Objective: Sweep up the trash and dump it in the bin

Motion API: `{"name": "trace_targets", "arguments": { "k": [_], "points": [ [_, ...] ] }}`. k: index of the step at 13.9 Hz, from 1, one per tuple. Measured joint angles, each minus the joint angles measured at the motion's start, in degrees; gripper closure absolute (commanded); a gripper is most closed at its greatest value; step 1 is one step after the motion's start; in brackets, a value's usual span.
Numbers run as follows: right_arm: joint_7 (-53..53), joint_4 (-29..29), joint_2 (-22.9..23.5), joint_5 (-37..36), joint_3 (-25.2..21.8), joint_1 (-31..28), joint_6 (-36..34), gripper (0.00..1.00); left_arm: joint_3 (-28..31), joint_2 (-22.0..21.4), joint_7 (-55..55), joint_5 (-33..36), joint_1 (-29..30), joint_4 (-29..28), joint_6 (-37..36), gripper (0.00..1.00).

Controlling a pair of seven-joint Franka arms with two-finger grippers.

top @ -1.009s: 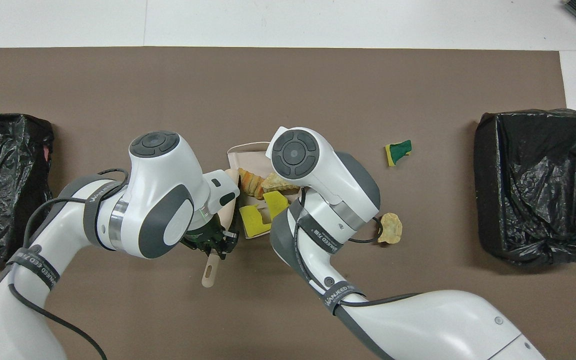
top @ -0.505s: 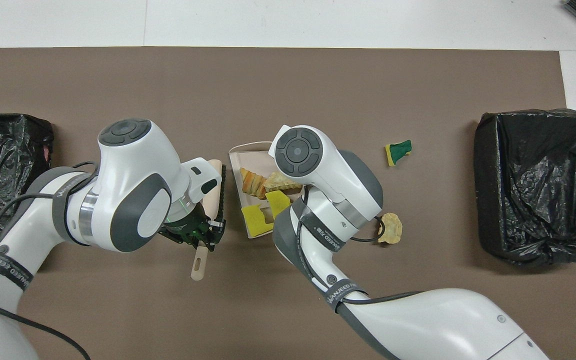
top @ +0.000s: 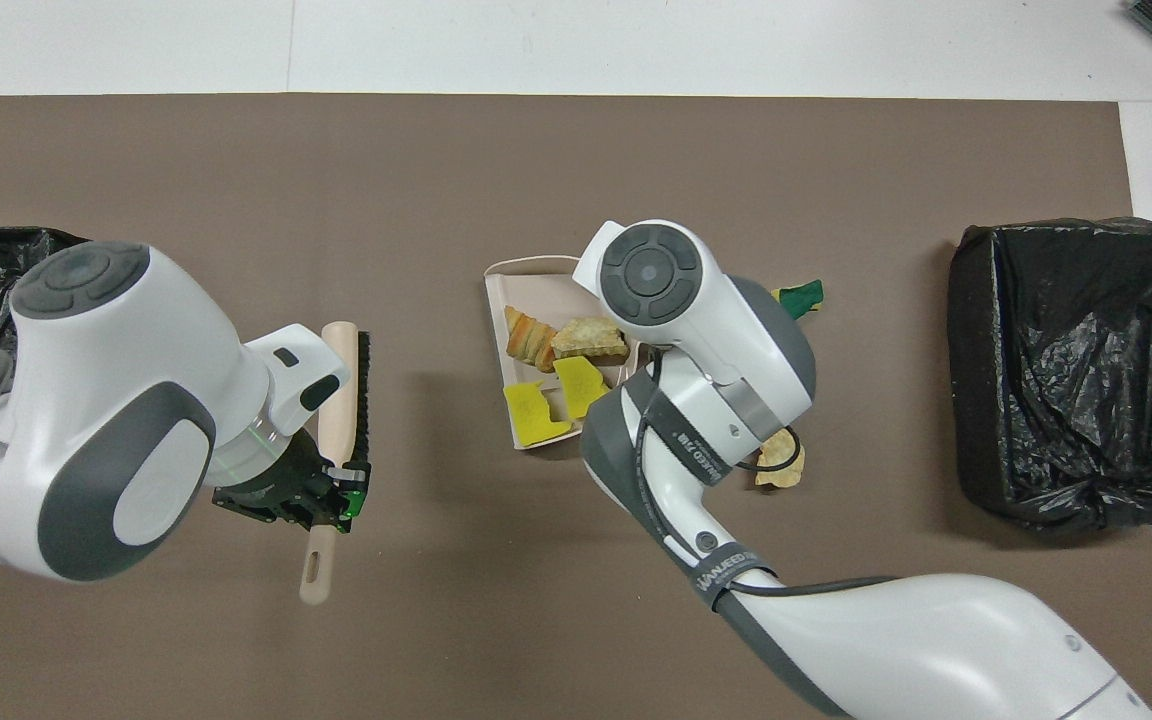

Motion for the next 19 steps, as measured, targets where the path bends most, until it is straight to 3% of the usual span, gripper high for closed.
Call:
{"name": "trace_targets", "arguments": {
  "k": [5,9,19],
  "points": [
    [-10.12,-0.35,-8.37,5.89,-0.18,-8.75,-6.15,1.0,-1.41,-10.06,-6.78,0.07,-8.51,-17.49,12.34,1.0],
    [-21.03,-0.76,-13.11,8.19,-0.29,-19.06,-10.3,1.0,-1.74,-11.2,-8.23,0.07,-15.4,-24.99,19.52,1.0],
    [-38.75,-0.82,-17.62,11.76,-0.65,-47.32,-10.52,1.0,-1.68,-10.65,-10.05,0.08,-16.61,-31.09,27.22,1.0]
  ]
}}
